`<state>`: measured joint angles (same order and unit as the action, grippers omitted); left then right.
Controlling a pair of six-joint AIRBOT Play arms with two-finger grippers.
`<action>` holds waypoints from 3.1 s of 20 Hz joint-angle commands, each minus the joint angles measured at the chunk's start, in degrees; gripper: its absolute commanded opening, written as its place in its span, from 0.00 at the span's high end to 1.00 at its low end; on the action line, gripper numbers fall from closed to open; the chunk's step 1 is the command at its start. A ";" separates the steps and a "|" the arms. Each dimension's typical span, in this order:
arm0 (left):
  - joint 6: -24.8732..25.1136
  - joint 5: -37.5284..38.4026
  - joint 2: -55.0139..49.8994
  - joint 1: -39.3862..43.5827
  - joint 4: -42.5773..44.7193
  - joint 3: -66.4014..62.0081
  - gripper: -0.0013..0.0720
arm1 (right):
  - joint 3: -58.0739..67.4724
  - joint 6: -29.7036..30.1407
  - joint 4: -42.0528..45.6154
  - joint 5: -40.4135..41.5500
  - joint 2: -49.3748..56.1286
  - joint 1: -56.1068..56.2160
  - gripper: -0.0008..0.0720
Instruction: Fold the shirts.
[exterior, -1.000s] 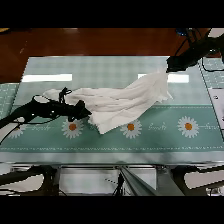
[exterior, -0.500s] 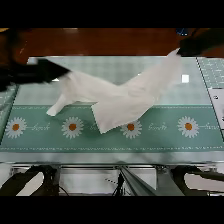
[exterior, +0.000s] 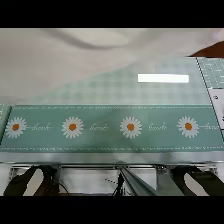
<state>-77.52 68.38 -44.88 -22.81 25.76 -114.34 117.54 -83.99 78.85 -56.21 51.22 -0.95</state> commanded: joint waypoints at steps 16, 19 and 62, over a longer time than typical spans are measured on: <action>-9.86 25.33 3.15 -1.57 17.66 28.83 0.95 | 0.46 5.16 8.33 -30.86 24.90 0.07 0.95; -5.90 13.16 0.57 -1.36 17.73 47.08 0.95 | 0.42 4.63 1.77 -26.80 36.92 0.09 0.95; 4.31 -3.37 -23.87 -6.91 21.51 86.60 0.18 | -21.35 9.97 -13.09 -33.14 41.53 -21.14 0.34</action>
<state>-73.08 70.65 -67.05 -33.06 50.74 -28.34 96.36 -74.28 66.37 -90.00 92.79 -22.02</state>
